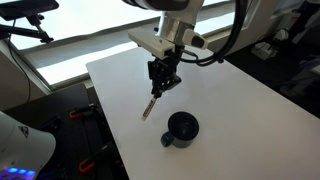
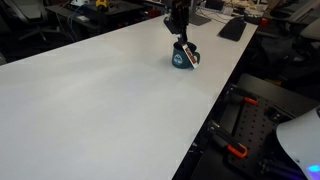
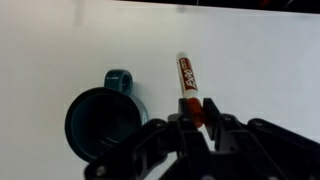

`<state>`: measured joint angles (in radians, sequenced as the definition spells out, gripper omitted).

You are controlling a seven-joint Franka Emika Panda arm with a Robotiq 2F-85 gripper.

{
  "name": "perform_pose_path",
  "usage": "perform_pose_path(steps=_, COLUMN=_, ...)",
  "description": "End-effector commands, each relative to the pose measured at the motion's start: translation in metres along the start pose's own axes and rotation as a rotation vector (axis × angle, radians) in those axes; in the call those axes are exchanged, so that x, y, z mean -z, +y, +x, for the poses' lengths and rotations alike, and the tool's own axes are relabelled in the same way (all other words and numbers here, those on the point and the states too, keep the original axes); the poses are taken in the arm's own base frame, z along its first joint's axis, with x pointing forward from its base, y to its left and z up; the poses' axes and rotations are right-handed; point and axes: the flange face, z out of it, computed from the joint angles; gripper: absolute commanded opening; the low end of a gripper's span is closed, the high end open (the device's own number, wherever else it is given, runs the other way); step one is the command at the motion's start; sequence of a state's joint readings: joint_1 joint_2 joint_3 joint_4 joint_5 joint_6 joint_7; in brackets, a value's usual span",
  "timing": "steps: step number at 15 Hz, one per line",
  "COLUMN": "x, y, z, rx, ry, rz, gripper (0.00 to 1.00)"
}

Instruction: Remove the marker from the cup and put it on the table

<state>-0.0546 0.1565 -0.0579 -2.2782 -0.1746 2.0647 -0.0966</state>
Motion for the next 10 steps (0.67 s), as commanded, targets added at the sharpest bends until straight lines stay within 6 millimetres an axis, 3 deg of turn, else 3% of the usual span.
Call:
perform_pose_path(steps=1, x=-0.017, y=-0.006, z=0.005, rx=0.027, ry=-0.047, rz=-0.027, gripper=0.05)
perform_pose_path(steps=10, x=-0.059, y=-0.005, z=0.032, rx=0.044, ry=-0.135, rz=-0.043, gripper=0.05)
